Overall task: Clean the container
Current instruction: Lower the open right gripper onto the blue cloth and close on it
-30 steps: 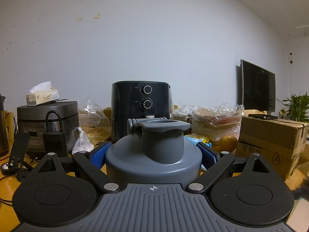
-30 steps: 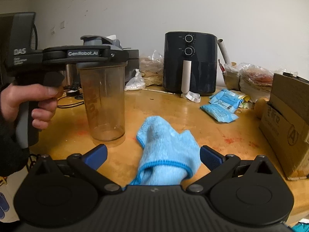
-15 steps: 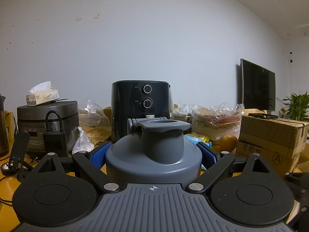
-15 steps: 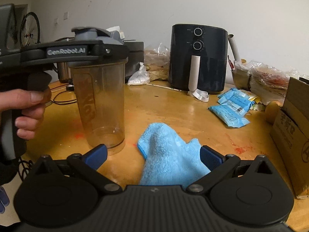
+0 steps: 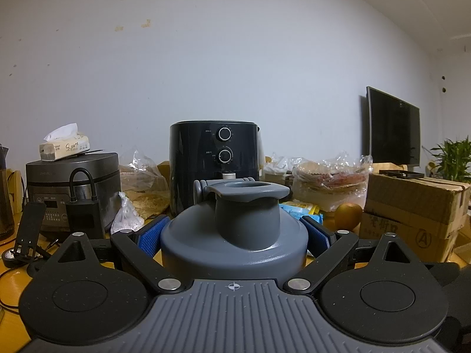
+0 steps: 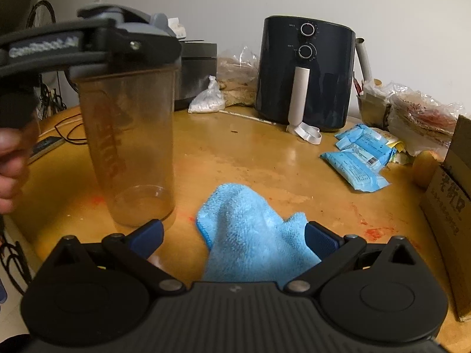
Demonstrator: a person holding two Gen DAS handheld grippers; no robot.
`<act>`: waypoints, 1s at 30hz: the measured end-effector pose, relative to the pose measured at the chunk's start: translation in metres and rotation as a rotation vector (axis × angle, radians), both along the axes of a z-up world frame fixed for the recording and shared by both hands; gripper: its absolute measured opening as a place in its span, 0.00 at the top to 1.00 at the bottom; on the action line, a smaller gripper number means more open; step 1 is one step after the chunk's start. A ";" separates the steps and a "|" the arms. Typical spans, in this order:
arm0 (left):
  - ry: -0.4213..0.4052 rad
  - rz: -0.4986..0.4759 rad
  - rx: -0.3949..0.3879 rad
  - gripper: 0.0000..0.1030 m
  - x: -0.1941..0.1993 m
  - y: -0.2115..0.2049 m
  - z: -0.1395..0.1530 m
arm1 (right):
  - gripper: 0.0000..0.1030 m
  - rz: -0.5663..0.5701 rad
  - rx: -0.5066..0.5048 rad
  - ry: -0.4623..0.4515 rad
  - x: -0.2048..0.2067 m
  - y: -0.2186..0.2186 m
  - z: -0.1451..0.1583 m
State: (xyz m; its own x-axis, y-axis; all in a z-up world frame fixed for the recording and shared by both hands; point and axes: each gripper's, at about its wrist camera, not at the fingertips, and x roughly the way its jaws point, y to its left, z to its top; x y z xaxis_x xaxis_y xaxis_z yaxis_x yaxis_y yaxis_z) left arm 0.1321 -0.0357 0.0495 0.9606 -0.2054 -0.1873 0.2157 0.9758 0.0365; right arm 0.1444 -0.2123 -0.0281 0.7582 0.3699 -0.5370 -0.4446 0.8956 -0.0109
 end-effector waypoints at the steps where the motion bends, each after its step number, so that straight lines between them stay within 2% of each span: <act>1: 0.000 0.000 0.001 0.08 0.000 0.000 0.000 | 0.00 0.001 -0.003 0.002 0.002 0.001 -0.001; 16: 0.002 0.002 0.002 0.08 0.000 -0.001 0.000 | 0.01 -0.057 -0.006 0.024 0.013 0.000 -0.004; 19: 0.004 0.002 0.001 0.08 0.000 -0.001 0.000 | 0.09 -0.067 -0.010 0.033 0.015 0.001 -0.004; 21: 0.005 0.002 0.001 0.08 0.000 -0.001 0.000 | 0.19 -0.078 -0.017 0.042 0.017 0.002 -0.005; 25: 0.006 0.002 0.001 0.08 0.000 -0.001 0.000 | 0.30 -0.097 -0.027 0.055 0.020 0.002 -0.008; 28: 0.007 0.003 0.001 0.08 0.000 -0.001 0.001 | 0.45 -0.111 -0.030 0.065 0.021 0.002 -0.010; 30: 0.007 0.003 0.001 0.08 0.000 -0.001 0.001 | 0.61 -0.120 -0.032 0.072 0.021 0.002 -0.011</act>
